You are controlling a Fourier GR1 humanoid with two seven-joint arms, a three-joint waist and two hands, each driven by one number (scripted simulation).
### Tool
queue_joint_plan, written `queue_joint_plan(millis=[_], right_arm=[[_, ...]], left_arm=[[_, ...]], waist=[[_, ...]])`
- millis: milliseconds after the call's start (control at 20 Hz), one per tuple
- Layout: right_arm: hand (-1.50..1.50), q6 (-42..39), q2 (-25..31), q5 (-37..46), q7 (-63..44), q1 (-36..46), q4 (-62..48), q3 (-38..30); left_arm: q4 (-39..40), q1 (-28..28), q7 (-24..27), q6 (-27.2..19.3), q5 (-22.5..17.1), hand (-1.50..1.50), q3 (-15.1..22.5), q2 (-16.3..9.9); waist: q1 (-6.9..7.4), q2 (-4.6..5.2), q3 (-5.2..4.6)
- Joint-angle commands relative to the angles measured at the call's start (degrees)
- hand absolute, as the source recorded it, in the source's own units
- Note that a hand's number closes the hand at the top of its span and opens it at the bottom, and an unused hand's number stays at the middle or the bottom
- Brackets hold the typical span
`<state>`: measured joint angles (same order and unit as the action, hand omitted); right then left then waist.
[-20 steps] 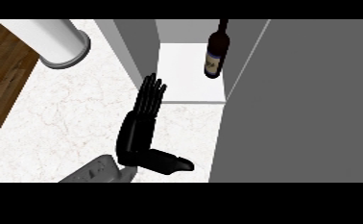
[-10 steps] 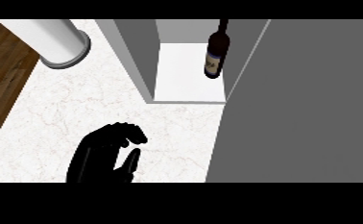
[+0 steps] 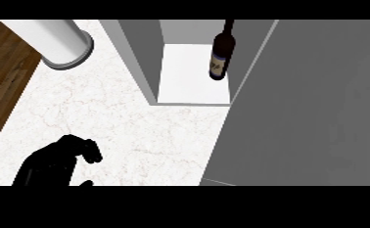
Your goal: Pick up the wine, place it into the cabinet and close the cabinet
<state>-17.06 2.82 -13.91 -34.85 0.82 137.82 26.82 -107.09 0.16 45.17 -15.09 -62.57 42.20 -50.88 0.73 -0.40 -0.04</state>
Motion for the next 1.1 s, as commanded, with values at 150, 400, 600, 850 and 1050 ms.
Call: queue_joint_plan(millis=[150, 400, 600, 850, 1050], right_arm=[[1.50, 8.65, -2.76, 9.16, -6.22, 3.42, 4.66, 18.03], [1.50, 15.58, -2.77, 11.94, -7.86, 12.48, -2.83, 24.16], [1.50, 27.49, -2.74, 14.72, -4.40, 20.12, -7.79, 29.65], [1.50, 35.17, -2.50, 18.12, -1.91, 25.00, -11.09, 29.27], [1.50, 40.94, -2.39, 17.86, -1.87, 29.55, -13.19, 25.37]], left_arm=[[-0.29, 10.38, 4.74, 9.55, -5.63, -1.50, -9.38, -7.31], [1.82, 16.48, 7.62, 15.00, -8.82, -1.50, -14.84, -11.54], [5.37, 16.82, 5.90, 18.12, -11.21, -1.50, -17.19, -12.72], [7.54, 20.74, 8.01, 24.78, -11.12, -1.50, -19.85, -15.64], [6.99, 22.92, 8.47, 28.47, -11.21, -1.50, -21.62, -18.34]], waist=[[0.15, -0.25, -0.11], [1.48, -0.25, -0.18], [1.19, -0.13, -0.25], [1.97, -0.33, -0.26], [3.48, -0.29, -0.29]])
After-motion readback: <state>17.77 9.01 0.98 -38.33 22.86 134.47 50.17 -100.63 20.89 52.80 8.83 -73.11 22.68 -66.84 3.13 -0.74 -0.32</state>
